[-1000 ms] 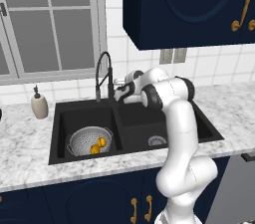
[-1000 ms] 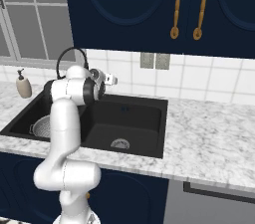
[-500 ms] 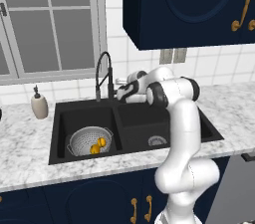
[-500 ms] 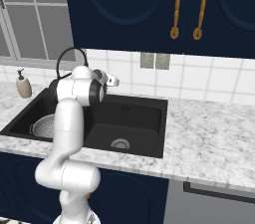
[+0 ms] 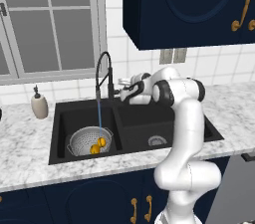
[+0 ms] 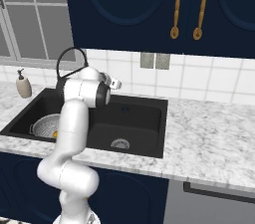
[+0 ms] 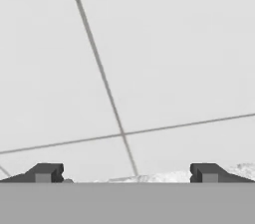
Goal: Put the colander in the sink, put the tangerine, mango in the colander, and turn on the sink faucet and pour water over the colander.
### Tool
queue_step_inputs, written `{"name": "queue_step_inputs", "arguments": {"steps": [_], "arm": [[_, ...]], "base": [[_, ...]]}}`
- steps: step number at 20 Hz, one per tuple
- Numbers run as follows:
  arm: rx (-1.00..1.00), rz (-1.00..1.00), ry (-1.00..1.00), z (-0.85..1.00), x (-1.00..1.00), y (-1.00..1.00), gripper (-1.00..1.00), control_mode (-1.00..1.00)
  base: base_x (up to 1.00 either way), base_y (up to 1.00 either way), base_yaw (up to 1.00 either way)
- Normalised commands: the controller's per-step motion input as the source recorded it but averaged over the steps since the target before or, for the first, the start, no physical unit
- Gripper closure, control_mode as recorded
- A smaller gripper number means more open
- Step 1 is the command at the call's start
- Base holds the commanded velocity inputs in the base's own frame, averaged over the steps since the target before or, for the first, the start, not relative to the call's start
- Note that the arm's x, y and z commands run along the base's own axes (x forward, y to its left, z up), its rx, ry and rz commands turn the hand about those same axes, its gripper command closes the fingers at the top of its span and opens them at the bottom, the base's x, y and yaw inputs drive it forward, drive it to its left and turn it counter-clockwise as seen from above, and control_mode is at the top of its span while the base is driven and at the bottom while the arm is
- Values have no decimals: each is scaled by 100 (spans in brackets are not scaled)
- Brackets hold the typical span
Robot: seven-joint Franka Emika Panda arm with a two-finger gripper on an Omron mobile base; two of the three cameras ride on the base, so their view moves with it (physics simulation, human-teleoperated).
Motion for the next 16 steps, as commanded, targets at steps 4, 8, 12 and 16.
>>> {"name": "queue_step_inputs", "arguments": {"steps": [4, 8, 12, 16], "arm": [[3, 0, -2, 0, 0, -86, -100, -100], [0, 0, 0, 0, 0, -63, -100, -100], [0, 0, 0, 0, 0, -50, -100, -100], [-2, -1, 0, 1, -1, -13, -100, -100]], "base": [[0, 0, 0], [0, 0, 0], [0, 0, 0], [0, 0, 0]]}}
